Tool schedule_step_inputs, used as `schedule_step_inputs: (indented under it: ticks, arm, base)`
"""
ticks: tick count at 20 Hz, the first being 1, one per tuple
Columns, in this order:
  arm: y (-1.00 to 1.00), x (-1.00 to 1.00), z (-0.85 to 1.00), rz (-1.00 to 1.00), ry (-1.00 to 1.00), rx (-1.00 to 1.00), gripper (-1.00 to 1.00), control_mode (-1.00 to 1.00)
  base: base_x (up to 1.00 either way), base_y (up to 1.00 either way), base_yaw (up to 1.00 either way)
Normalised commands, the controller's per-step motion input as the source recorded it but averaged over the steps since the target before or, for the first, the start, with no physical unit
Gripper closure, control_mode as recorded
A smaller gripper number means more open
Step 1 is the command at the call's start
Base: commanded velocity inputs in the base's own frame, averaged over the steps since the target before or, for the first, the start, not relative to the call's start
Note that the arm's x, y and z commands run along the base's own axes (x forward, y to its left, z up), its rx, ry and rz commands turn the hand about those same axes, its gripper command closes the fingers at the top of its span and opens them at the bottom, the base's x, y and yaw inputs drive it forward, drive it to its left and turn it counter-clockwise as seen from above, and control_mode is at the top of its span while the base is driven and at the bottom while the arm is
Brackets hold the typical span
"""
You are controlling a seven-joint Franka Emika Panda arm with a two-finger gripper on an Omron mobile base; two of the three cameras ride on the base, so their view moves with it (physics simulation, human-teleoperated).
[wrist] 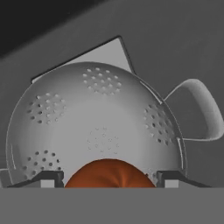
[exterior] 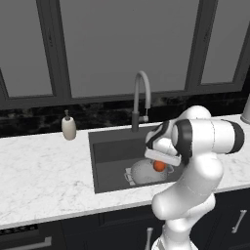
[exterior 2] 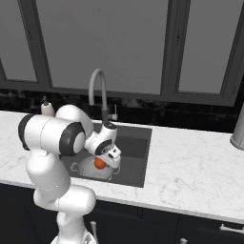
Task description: Put the colander in the sink, put the orange in the colander, and turn on the sink faucet and pour water over the colander.
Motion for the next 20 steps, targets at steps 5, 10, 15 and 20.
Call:
schedule_step_inputs:
  ticks: [5, 10, 15, 20]
  arm:
    - [0.00, 0.16, -0.25, 0.07, 0.06, 0.00, 1.00, -1.00]
    - [0.00, 0.15, -0.23, 0.07, 0.07, 0.00, 1.00, -1.00]
    - [0.00, 0.05, -0.19, 0.08, 0.05, 0.00, 1.00, -1.00]
    - [0.00, 0.01, -0.18, 0.07, 0.03, 0.00, 1.00, -1.00]
  base:
    - [0.00, 0.00, 0.00]
    - [0.00, 0.00, 0.00]
    - [0.00, 0.00, 0.00]
    - [0.00, 0.00, 0.00]
